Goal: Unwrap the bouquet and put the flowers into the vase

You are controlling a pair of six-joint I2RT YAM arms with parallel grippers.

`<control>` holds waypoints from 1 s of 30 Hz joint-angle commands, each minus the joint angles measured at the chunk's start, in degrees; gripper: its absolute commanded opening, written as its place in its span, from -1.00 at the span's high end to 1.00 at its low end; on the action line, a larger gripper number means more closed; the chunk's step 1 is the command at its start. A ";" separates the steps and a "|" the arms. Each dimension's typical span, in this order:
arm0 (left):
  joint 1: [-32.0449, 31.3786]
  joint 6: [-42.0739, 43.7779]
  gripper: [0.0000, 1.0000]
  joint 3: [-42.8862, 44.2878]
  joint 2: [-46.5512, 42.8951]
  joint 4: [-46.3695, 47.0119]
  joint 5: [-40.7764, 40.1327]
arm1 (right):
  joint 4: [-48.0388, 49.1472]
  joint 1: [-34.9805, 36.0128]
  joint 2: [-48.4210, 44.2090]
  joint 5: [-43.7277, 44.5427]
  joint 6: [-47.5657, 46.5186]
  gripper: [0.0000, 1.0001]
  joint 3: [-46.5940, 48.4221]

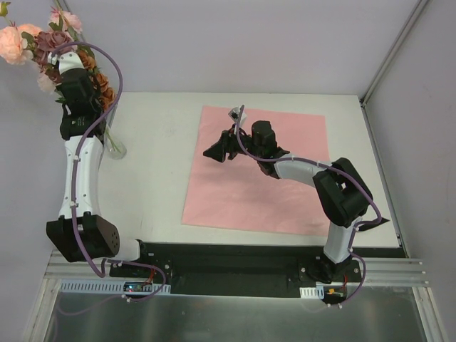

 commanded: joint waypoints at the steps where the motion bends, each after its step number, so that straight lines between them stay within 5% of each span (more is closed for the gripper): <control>1: 0.75 0.15 1.00 -2.82 1.75 -1.86 3.26 | 1.85 -0.06 -0.06 -1.29 0.08 -0.32 2.55; 30: 1.80 -3.98 1.00 -16.18 1.13 7.37 0.80 | 0.97 -0.14 0.73 -1.38 -0.18 -0.32 3.26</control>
